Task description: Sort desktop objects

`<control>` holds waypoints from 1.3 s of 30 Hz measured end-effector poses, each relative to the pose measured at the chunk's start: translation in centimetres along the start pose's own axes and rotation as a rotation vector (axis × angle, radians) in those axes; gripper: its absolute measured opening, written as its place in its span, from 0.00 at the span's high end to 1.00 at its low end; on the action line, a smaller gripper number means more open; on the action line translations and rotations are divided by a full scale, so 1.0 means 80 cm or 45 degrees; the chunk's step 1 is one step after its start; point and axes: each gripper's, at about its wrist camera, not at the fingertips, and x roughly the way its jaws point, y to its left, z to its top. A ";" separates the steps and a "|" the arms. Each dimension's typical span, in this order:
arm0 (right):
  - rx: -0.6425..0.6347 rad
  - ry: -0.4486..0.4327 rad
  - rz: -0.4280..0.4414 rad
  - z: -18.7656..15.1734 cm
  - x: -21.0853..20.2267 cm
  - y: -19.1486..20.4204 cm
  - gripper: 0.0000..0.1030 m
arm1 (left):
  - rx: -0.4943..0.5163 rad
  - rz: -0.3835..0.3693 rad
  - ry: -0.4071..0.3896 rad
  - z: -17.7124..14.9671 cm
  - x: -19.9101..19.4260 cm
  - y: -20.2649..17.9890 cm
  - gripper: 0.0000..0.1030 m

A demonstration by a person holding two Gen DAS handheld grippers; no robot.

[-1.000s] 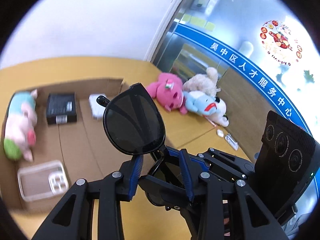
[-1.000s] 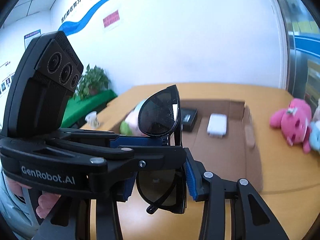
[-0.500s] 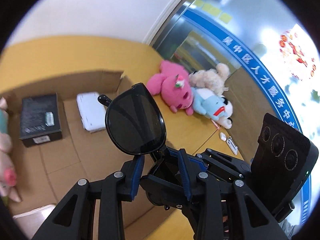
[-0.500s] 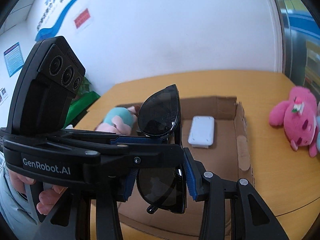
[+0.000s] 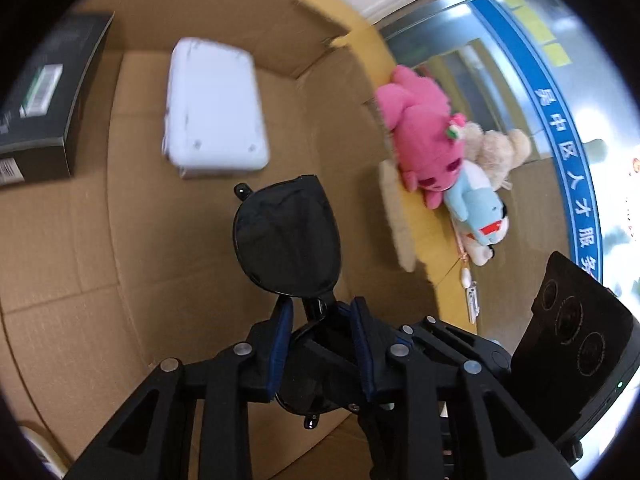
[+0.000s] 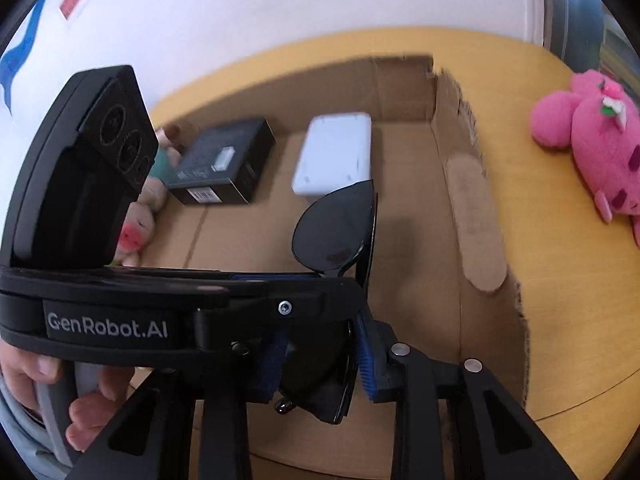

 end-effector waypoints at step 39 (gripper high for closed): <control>-0.197 -0.489 -0.214 -0.137 -0.073 0.119 0.00 | 0.134 1.133 -1.044 -0.239 -0.190 0.021 0.22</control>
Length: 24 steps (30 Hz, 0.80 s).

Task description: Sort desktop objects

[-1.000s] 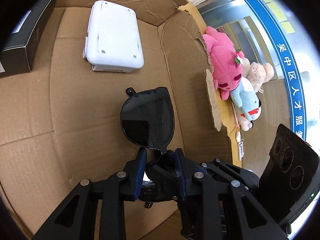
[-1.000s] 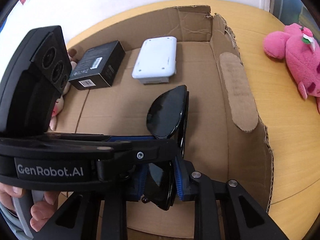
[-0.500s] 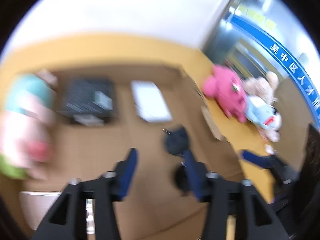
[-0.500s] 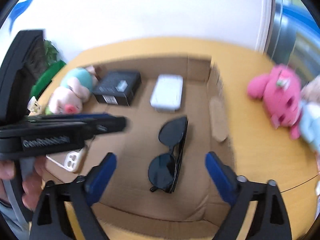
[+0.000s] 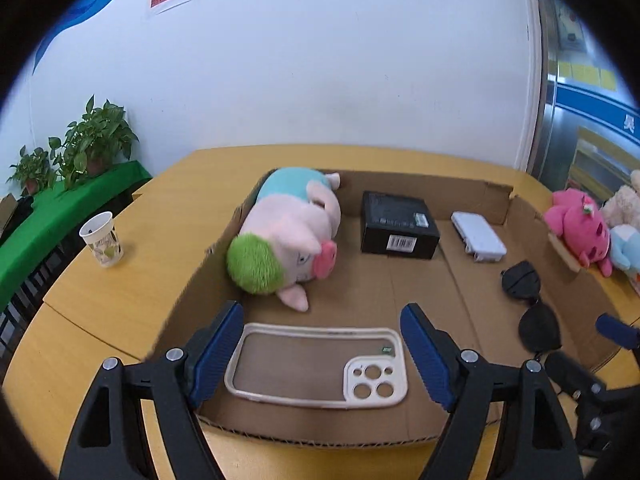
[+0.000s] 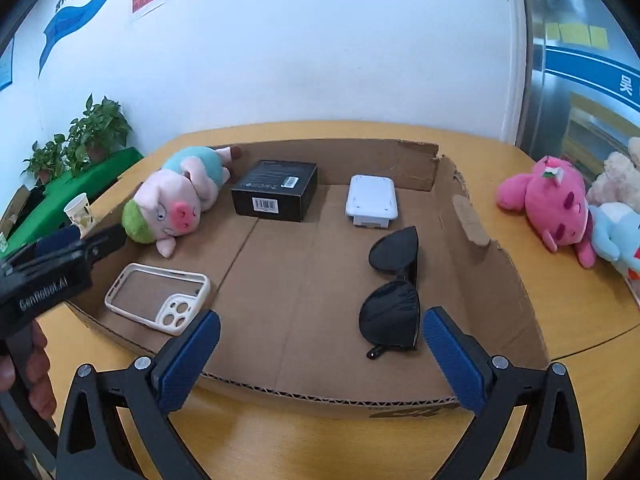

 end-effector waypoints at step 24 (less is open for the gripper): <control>-0.008 -0.309 -0.048 -0.044 -0.004 -0.007 0.00 | 0.049 -0.013 -0.174 -0.044 0.008 -0.019 0.14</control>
